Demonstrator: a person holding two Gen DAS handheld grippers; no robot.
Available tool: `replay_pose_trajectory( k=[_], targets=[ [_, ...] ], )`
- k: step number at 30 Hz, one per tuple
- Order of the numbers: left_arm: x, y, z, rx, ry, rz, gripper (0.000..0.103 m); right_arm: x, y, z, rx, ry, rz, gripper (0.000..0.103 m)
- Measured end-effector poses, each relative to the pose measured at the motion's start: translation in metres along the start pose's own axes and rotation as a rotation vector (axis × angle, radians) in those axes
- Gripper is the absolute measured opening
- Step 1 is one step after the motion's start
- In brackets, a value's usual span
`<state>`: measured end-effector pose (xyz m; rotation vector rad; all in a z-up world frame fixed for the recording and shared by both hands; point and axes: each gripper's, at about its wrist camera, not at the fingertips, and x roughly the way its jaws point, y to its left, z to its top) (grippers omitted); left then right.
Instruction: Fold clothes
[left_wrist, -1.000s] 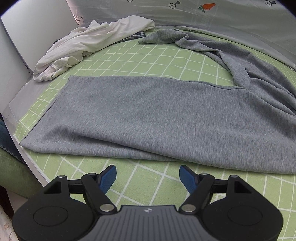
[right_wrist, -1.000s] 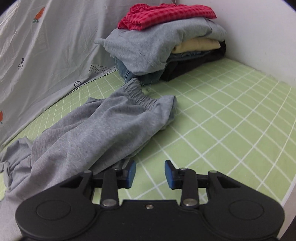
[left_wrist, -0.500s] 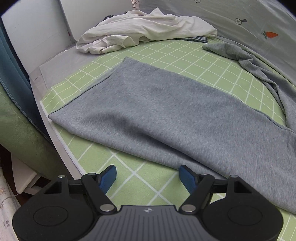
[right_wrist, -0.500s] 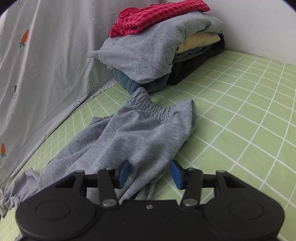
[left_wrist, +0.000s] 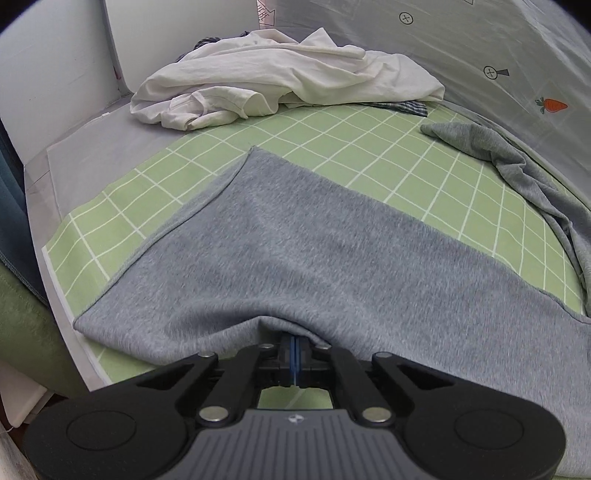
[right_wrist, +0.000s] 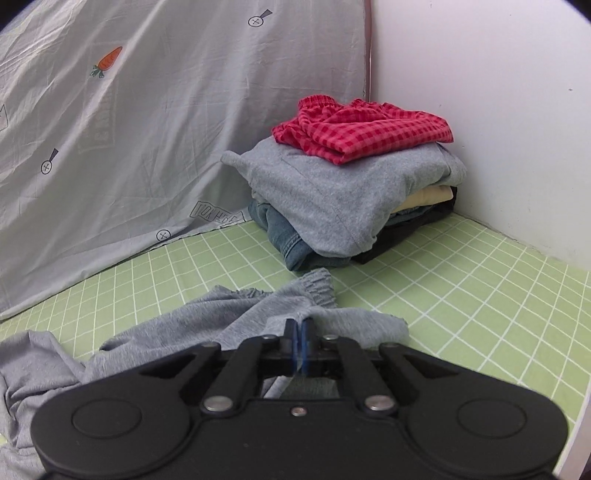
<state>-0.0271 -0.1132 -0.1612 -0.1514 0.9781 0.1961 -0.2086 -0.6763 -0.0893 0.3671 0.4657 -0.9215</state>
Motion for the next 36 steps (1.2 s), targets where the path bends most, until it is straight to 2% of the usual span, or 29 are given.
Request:
replay_pose_trajectory(
  k=[3, 6, 8, 11, 13, 18, 22, 23, 24, 25, 31, 32, 34, 35, 36],
  targets=[
    [0.012, -0.012, 0.032, -0.001, -0.041, -0.054, 0.000, 0.008, 0.020, 0.021, -0.015, -0.059, 0.002, 0.001],
    [0.014, -0.025, 0.068, -0.012, -0.126, -0.102, 0.000, 0.012, 0.039, 0.041, -0.041, -0.139, 0.006, 0.001],
    [0.014, -0.031, 0.089, -0.038, -0.183, -0.121, 0.001, 0.017, 0.049, 0.050, -0.051, -0.148, -0.004, 0.002],
    [0.019, -0.037, 0.104, -0.069, -0.175, -0.139, 0.001, 0.014, 0.061, 0.040, -0.051, -0.103, 0.013, 0.009],
    [0.024, -0.040, 0.104, -0.064, -0.159, -0.136, 0.001, 0.008, 0.068, 0.021, -0.065, -0.052, 0.032, 0.019],
    [0.030, -0.032, 0.092, -0.043, -0.117, -0.124, 0.001, -0.004, 0.077, -0.037, -0.042, 0.126, 0.061, 0.020],
    [0.033, -0.023, 0.087, -0.052, -0.093, -0.101, 0.002, -0.010, 0.077, -0.074, 0.052, 0.233, 0.075, 0.023],
    [0.034, -0.022, 0.086, -0.046, -0.094, -0.093, 0.002, -0.012, 0.075, -0.078, 0.092, 0.245, 0.093, 0.027],
    [0.034, -0.020, 0.086, -0.040, -0.094, -0.087, 0.002, -0.013, 0.074, -0.081, 0.135, 0.250, 0.113, 0.037],
    [0.034, -0.020, 0.086, -0.037, -0.093, -0.085, 0.001, -0.014, 0.074, -0.083, 0.160, 0.248, 0.128, 0.039],
    [0.028, -0.021, 0.081, -0.020, -0.081, -0.097, 0.003, -0.015, 0.092, -0.076, 0.127, 0.200, 0.154, 0.036],
    [0.026, -0.022, 0.079, -0.009, -0.079, -0.105, 0.006, -0.015, 0.094, -0.075, 0.128, 0.193, 0.146, 0.036],
    [0.023, -0.024, 0.074, 0.018, -0.077, -0.120, 0.025, -0.016, 0.096, -0.073, 0.128, 0.176, 0.130, 0.034],
    [0.021, -0.025, 0.071, 0.036, -0.075, -0.116, 0.039, -0.018, 0.097, -0.072, 0.122, 0.157, 0.122, 0.034],
    [0.019, -0.026, 0.067, 0.054, -0.073, -0.112, 0.046, -0.021, 0.098, -0.072, 0.110, 0.132, 0.113, 0.034]
  ],
)
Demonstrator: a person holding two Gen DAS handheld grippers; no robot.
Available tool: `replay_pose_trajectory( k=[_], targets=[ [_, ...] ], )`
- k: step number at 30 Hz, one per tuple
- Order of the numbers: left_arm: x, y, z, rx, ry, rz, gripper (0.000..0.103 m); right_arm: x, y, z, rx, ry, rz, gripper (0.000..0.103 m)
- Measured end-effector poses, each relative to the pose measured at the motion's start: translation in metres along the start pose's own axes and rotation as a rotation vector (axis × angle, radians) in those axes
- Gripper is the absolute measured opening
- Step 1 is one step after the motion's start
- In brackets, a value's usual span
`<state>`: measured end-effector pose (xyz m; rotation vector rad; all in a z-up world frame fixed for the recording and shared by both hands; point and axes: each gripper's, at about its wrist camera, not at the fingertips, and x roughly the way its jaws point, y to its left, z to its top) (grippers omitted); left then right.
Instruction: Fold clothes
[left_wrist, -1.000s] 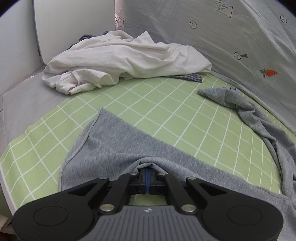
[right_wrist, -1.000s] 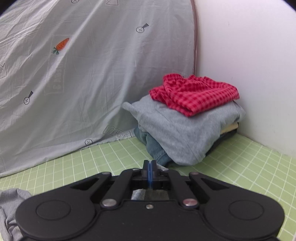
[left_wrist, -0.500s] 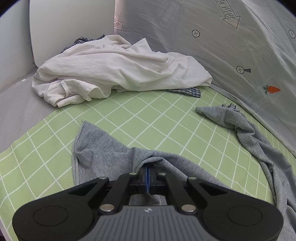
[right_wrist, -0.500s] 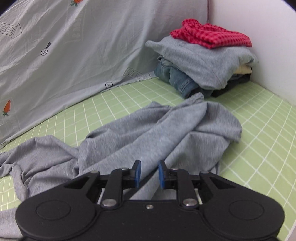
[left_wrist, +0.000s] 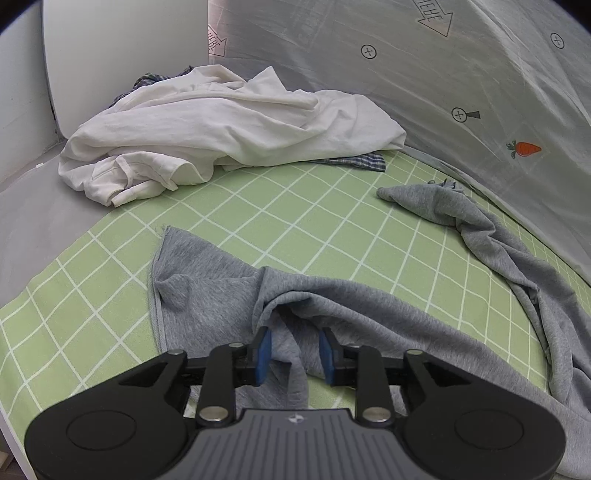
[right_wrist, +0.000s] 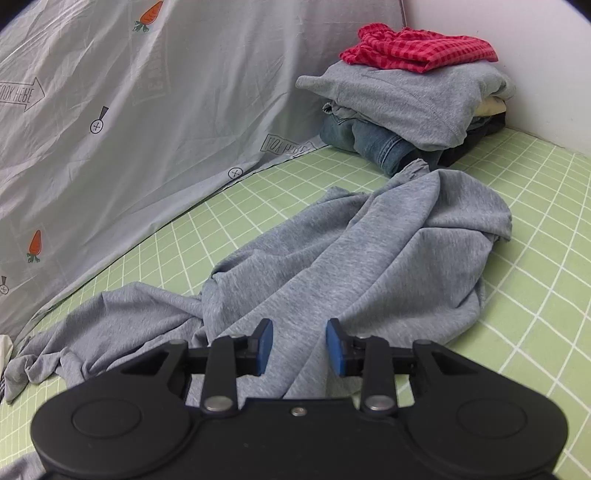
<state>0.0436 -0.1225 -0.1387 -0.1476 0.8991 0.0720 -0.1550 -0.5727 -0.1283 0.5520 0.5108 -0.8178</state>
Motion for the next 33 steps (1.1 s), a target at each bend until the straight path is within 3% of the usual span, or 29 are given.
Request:
replay_pose_trajectory(
  k=[3, 6, 9, 14, 16, 18, 19, 21, 27, 33],
  targets=[
    [-0.005, -0.003, -0.010, 0.042, 0.013, 0.015, 0.052, -0.008, 0.005, 0.000, -0.041, -0.056, -0.010, 0.035],
    [-0.004, -0.002, -0.021, 0.076, 0.039, 0.008, 0.057, 0.003, 0.006, -0.005, -0.039, 0.009, 0.009, 0.035],
    [-0.001, -0.004, -0.030, 0.131, 0.051, 0.040, 0.059, 0.017, 0.004, -0.012, -0.011, 0.087, -0.029, 0.034],
    [0.004, -0.004, -0.035, 0.166, 0.038, 0.090, 0.059, 0.024, 0.001, -0.019, 0.025, 0.118, -0.047, 0.034],
    [0.006, -0.002, -0.035, 0.159, 0.032, 0.085, 0.058, 0.024, 0.002, -0.019, 0.014, 0.111, -0.034, 0.020],
    [0.007, 0.000, -0.033, 0.159, 0.021, 0.071, 0.047, 0.023, 0.004, -0.019, -0.001, 0.102, -0.021, 0.005],
    [0.007, 0.000, -0.033, 0.169, 0.016, 0.068, 0.041, 0.022, 0.005, -0.018, -0.009, 0.092, -0.020, 0.004],
    [0.008, -0.001, -0.031, 0.197, 0.008, 0.075, 0.009, 0.017, 0.006, -0.016, -0.015, 0.071, -0.034, 0.002],
    [0.004, 0.021, -0.024, 0.180, -0.011, 0.146, 0.004, -0.007, 0.003, -0.016, -0.005, 0.016, -0.076, 0.001],
    [-0.018, 0.068, -0.001, 0.149, -0.097, 0.236, 0.004, -0.049, -0.003, -0.018, -0.045, -0.053, -0.133, 0.000]
  ],
)
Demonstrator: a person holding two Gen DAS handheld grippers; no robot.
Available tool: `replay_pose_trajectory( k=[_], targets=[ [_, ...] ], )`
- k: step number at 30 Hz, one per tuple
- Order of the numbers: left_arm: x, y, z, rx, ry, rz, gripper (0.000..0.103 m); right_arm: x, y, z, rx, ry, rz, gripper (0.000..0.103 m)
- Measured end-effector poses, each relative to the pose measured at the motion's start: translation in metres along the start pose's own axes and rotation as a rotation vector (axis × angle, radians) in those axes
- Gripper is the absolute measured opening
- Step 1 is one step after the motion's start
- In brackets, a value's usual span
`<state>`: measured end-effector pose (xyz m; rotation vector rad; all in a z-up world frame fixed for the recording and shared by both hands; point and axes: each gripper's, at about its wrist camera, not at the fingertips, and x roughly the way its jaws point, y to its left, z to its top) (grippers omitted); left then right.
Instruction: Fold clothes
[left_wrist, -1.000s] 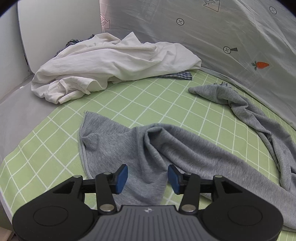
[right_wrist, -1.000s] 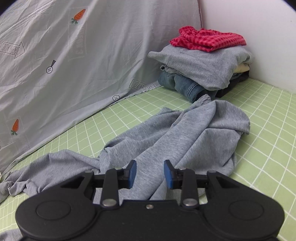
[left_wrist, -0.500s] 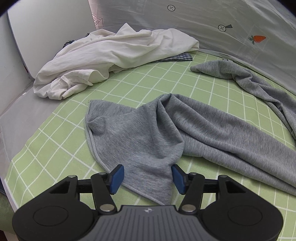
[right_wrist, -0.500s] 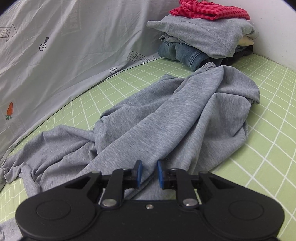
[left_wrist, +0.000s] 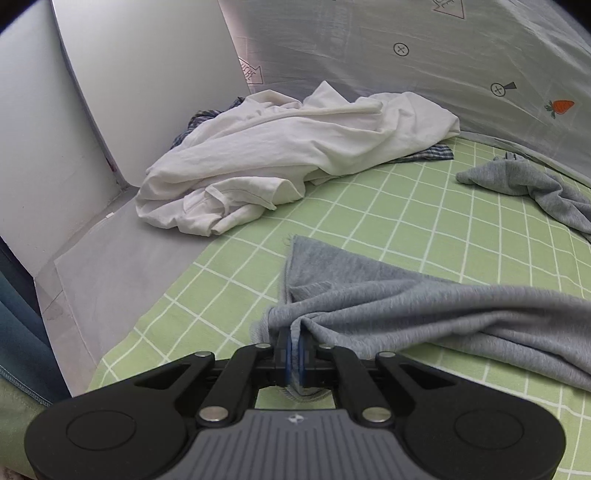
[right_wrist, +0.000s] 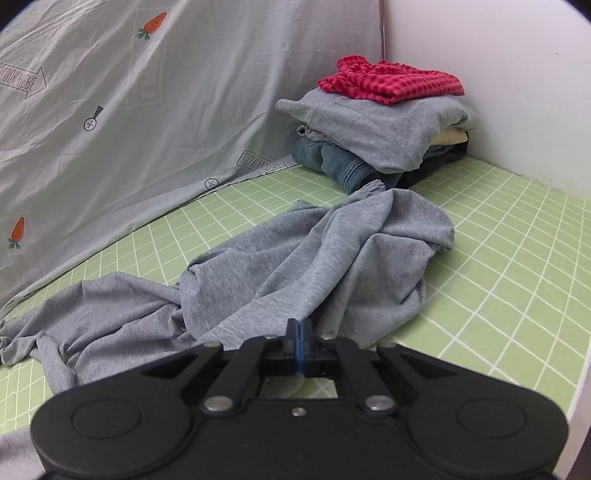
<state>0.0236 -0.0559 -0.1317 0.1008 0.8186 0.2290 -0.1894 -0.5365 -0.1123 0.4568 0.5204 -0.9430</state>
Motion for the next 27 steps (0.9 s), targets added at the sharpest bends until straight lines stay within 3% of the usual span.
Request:
replay_pose_trajectory(
  k=[6, 9, 13, 18, 21, 27],
  targets=[
    [-0.019, 0.051, 0.023, -0.068, -0.070, 0.012, 0.004, -0.053, -0.011, 0.009, -0.041, -0.099, -0.063, 0.000],
    [-0.022, 0.056, 0.018, -0.011, -0.075, 0.031, 0.004, -0.067, -0.019, 0.005, -0.061, -0.102, -0.118, 0.000],
    [-0.006, 0.063, -0.002, 0.028, 0.012, 0.033, 0.004, -0.062, -0.039, -0.016, -0.003, 0.016, -0.163, 0.000],
    [0.006, 0.082, -0.017, -0.058, 0.118, 0.012, 0.009, -0.052, -0.033, -0.040, 0.034, 0.111, -0.127, 0.000],
    [0.007, 0.092, -0.016, -0.107, 0.137, -0.020, 0.010, -0.045, -0.021, -0.048, 0.050, 0.137, -0.070, 0.004],
    [0.003, 0.103, -0.007, -0.128, 0.094, -0.002, 0.026, -0.022, -0.008, -0.058, 0.081, 0.157, -0.045, 0.015]
  ],
)
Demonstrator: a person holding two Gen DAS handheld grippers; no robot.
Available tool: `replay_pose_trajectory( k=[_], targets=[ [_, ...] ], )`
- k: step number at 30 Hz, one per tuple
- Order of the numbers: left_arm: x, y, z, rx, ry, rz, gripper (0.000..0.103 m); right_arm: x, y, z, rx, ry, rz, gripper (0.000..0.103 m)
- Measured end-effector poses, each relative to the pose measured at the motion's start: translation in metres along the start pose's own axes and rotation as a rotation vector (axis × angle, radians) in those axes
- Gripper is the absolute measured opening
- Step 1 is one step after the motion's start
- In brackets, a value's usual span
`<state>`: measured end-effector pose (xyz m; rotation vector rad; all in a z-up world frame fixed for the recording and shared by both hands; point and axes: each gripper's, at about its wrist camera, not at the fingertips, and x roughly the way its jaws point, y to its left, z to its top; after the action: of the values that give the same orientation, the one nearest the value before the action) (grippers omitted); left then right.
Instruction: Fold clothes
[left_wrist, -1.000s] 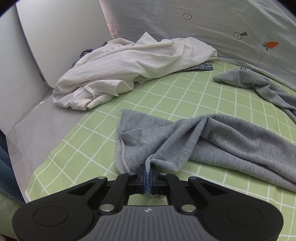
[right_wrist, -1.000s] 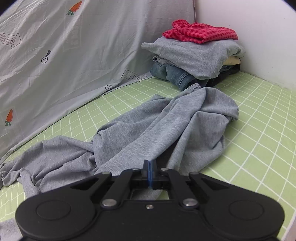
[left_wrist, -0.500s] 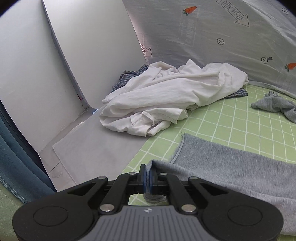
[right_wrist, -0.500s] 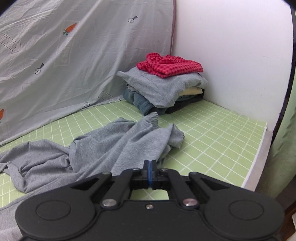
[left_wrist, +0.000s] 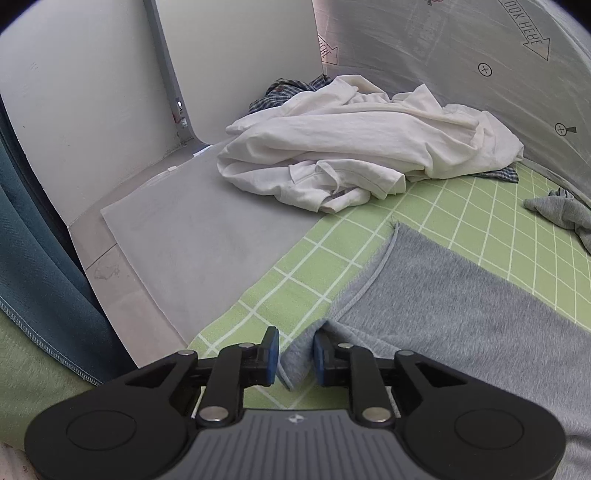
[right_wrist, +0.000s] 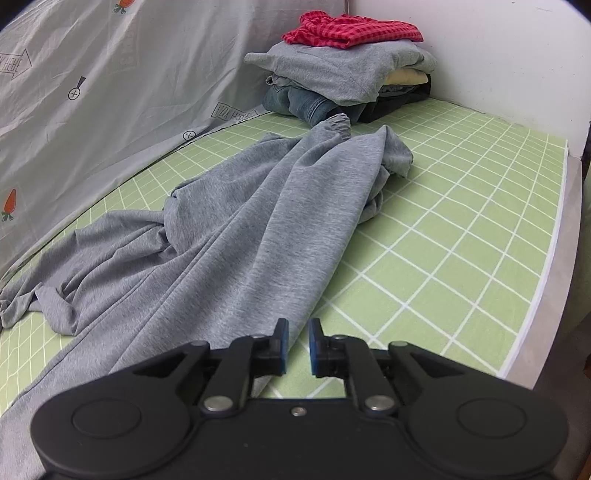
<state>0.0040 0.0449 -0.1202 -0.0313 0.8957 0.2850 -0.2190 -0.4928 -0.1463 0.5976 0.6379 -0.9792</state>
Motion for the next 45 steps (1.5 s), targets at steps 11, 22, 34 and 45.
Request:
replay_pose_trajectory(
  k=[11, 22, 34, 45],
  targets=[
    [0.003, -0.004, 0.006, 0.004, 0.000, 0.003, 0.035, 0.040, -0.006, 0.007, 0.042, 0.004, 0.002, 0.001],
    [-0.011, -0.091, -0.010, 0.201, -0.007, -0.130, 0.045, -0.007, -0.042, -0.024, -0.024, 0.048, -0.124, 0.001],
    [-0.073, -0.268, -0.099, 0.610, 0.029, -0.420, 0.071, 0.010, -0.103, 0.047, 0.113, -0.083, -0.036, 0.043],
    [-0.108, -0.350, -0.149, 0.642, 0.100, -0.415, 0.071, 0.092, -0.211, 0.130, 0.741, 0.011, 0.157, 0.049]
  ],
)
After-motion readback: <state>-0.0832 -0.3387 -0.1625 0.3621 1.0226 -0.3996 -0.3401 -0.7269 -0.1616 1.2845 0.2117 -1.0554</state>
